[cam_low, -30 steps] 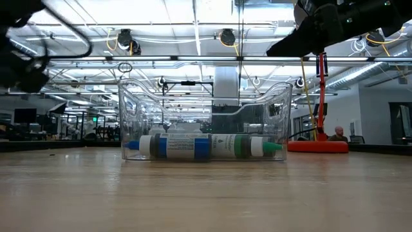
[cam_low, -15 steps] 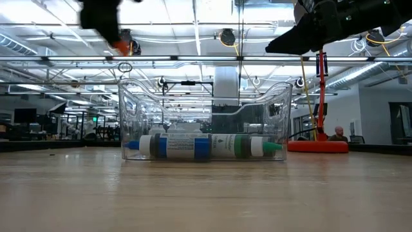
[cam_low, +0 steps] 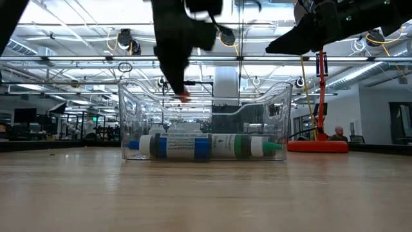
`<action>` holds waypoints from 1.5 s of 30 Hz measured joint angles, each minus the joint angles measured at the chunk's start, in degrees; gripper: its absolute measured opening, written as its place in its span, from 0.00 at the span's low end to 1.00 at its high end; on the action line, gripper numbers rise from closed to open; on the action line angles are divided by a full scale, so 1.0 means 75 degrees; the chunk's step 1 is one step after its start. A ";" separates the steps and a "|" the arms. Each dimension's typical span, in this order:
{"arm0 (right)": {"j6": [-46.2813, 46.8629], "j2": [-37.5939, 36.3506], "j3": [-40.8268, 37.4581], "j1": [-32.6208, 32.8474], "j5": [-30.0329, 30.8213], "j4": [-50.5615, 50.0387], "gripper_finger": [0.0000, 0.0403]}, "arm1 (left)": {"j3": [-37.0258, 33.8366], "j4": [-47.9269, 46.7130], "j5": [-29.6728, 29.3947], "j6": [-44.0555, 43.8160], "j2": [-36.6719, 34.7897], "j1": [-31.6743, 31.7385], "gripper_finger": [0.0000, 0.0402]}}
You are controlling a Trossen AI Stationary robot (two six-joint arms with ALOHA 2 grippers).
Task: Pick & Place food coloring
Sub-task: Put the small orange food coloring bottle into the transparent bin
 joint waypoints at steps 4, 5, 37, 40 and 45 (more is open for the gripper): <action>0.0000 -0.0003 0.0000 0.0000 0.0000 -0.0102 0.42 | 0.0000 0.0007 0.0391 0.0310 0.0683 0.0136 0.17; -0.0004 0.0000 0.0000 0.0000 0.0000 -0.0113 0.42 | 0.0000 0.0012 0.0450 0.0377 0.0805 0.0152 0.17; -0.0105 0.0000 0.0000 -0.0003 0.0029 -0.0009 0.42 | 0.0010 0.0403 0.0972 0.0281 0.1559 0.0532 0.17; -0.0114 0.0000 0.0000 -0.0003 0.0029 0.0006 0.42 | 0.0006 0.0369 0.0960 0.0208 0.1667 0.0532 0.17; -0.0114 -0.0003 0.0003 -0.0003 0.0029 0.0026 0.42 | 0.0006 0.0341 0.1001 0.0184 0.1901 0.0529 0.17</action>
